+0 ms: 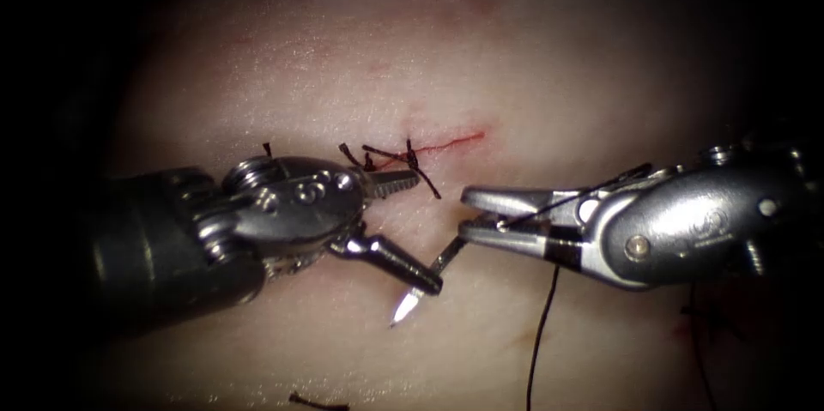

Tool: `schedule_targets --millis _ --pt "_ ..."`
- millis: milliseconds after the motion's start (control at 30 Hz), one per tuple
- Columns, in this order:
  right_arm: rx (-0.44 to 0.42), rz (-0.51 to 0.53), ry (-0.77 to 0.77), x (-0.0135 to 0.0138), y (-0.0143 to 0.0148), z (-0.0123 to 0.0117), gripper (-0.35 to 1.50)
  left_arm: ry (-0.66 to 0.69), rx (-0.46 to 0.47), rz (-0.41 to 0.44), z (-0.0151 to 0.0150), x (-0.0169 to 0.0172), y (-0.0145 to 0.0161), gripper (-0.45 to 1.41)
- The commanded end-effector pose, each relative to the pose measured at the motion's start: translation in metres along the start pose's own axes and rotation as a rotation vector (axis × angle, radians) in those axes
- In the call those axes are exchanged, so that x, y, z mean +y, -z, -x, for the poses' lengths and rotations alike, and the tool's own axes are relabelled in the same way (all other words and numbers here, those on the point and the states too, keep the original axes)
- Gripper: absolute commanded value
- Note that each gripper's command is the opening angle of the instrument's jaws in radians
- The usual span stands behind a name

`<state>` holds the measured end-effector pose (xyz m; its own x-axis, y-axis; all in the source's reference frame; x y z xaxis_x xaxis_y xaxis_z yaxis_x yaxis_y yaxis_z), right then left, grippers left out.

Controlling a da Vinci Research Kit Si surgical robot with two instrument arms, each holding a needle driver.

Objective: Wound Closure

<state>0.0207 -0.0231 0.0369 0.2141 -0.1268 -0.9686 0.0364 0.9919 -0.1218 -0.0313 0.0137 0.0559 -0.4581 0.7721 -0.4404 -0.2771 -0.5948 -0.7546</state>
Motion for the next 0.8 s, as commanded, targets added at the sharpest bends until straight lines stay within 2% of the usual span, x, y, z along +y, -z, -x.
schedule_targets --millis 33,367,700,800 --pt "0.003 0.000 -0.001 -0.0006 -0.0008 0.0004 -0.35 -0.001 0.002 0.004 -0.0003 -0.0003 -0.0007 0.90" --pt "0.024 0.009 0.001 -0.0008 -0.0005 -0.0001 -0.35 0.034 -0.041 0.108 -0.0001 -0.0002 -0.0009 0.86" --pt "0.051 0.016 0.008 -0.0010 -0.0007 -0.0013 -0.35 0.061 -0.035 0.131 0.0006 -0.0004 -0.0018 0.86" --pt "0.054 0.018 0.015 -0.0011 -0.0006 -0.0014 -0.35 0.075 -0.033 0.133 0.0006 -0.0006 -0.0019 0.81"
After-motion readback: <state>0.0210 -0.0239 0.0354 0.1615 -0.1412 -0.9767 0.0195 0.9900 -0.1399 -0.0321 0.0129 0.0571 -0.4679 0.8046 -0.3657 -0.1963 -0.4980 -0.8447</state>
